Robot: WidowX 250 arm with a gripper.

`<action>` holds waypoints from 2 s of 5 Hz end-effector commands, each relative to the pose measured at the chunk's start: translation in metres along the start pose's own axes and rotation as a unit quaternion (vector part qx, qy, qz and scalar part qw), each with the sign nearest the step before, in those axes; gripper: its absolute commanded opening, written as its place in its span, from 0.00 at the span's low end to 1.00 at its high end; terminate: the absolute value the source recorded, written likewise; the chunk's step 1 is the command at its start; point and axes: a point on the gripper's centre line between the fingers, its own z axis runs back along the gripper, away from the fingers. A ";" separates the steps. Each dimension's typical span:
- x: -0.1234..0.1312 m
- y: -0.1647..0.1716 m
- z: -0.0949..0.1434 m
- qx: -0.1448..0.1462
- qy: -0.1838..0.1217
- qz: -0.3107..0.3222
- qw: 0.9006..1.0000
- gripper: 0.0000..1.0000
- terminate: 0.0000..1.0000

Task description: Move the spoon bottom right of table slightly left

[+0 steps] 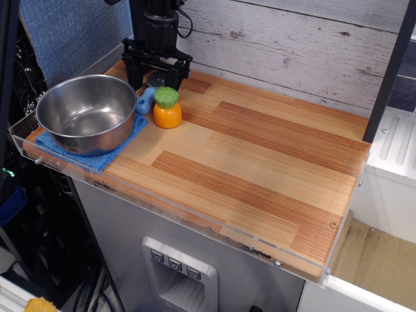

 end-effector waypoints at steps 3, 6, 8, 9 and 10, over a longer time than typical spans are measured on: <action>-0.020 0.038 0.066 -0.040 -0.083 0.050 0.995 0.00 0.00; -0.053 0.013 0.130 -0.099 -0.166 0.013 0.981 0.00 0.00; -0.108 -0.071 0.147 -0.122 -0.137 -0.124 0.975 0.00 0.00; -0.141 -0.119 0.137 -0.099 -0.111 -0.128 0.981 0.00 0.00; -0.162 -0.155 0.111 -0.051 -0.049 -0.071 0.995 0.00 0.00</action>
